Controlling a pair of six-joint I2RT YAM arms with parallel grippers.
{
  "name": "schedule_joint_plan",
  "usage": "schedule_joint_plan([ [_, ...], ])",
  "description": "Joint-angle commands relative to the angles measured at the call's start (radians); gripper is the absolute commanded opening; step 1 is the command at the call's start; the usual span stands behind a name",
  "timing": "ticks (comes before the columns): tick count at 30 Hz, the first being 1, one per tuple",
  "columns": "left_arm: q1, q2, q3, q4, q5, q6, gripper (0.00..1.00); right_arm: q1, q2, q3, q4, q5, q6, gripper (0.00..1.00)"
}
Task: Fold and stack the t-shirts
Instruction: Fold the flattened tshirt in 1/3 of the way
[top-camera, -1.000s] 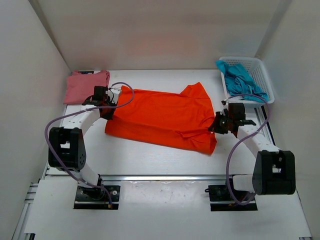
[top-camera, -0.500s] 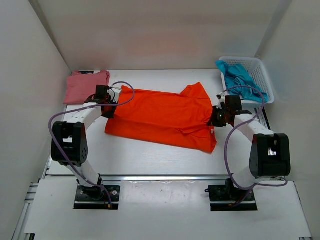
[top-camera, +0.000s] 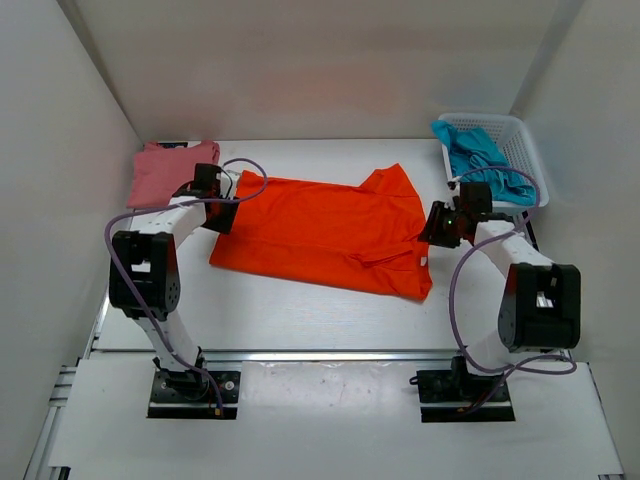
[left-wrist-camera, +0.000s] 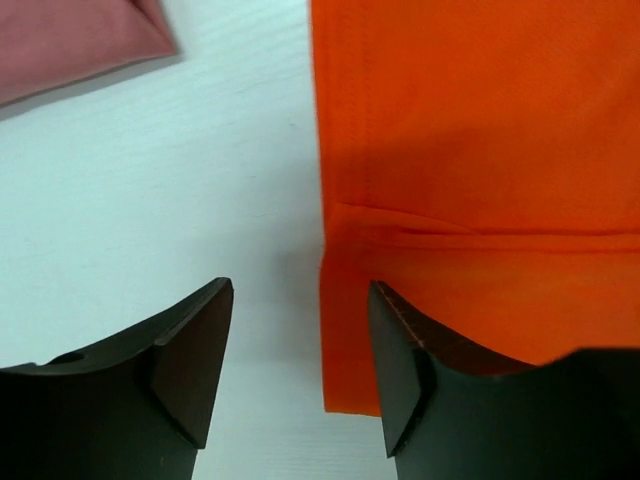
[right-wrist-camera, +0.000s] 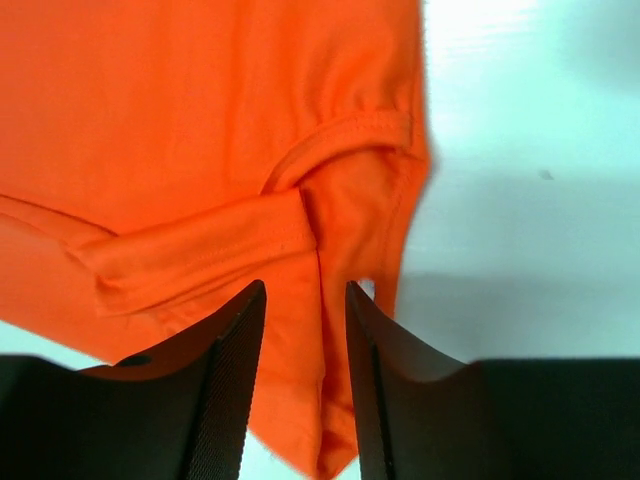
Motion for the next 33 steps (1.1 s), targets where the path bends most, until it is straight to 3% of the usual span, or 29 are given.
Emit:
schedule_joint_plan([
  [1, 0.018, -0.031, 0.076, -0.052, -0.073, -0.021, 0.68, -0.01, -0.151, -0.013, -0.06, 0.033, 0.101, 0.45],
  [6, 0.038, -0.114, 0.006, -0.117, -0.013, -0.038, 0.76, 0.053, -0.321, -0.189, -0.175, 0.068, 0.225, 0.79],
  [9, 0.029, -0.119, -0.039, -0.137, -0.007, -0.052, 0.77, 0.082, -0.348, -0.253, -0.221, 0.082, 0.285, 0.89],
  [17, 0.027, -0.036, -0.068, -0.144, -0.024, -0.059, 0.73, 0.067, -0.266, -0.363, -0.166, 0.027, 0.356, 0.87],
  [19, 0.023, -0.02, -0.07, -0.143, -0.026, -0.069, 0.73, 0.07, -0.246, -0.373, -0.141, 0.021, 0.361, 0.84],
  [22, 0.021, 0.001, -0.073, -0.14, -0.018, -0.061, 0.65, 0.061, -0.223, -0.385, -0.092, 0.024, 0.359, 0.65],
  [24, 0.021, 0.018, -0.074, -0.141, -0.015, -0.069, 0.54, 0.032, -0.217, -0.392, -0.082, 0.014, 0.365, 0.44],
  [25, 0.017, 0.024, -0.064, -0.155, -0.007, -0.072, 0.49, 0.033, -0.219, -0.392, -0.085, 0.019, 0.373, 0.39],
  [27, 0.018, 0.041, -0.065, -0.163, -0.001, -0.066, 0.28, 0.01, -0.217, -0.395, -0.086, 0.022, 0.355, 0.17],
  [28, 0.017, 0.049, -0.065, -0.166, 0.0, -0.069, 0.24, -0.002, -0.225, -0.392, -0.095, 0.027, 0.358, 0.06],
  [30, 0.02, 0.052, -0.073, -0.166, 0.007, -0.066, 0.06, -0.016, -0.24, -0.399, -0.101, 0.021, 0.347, 0.0],
  [33, 0.017, 0.038, -0.071, -0.176, 0.031, -0.069, 0.0, -0.02, -0.259, -0.396, -0.118, 0.011, 0.345, 0.0],
])
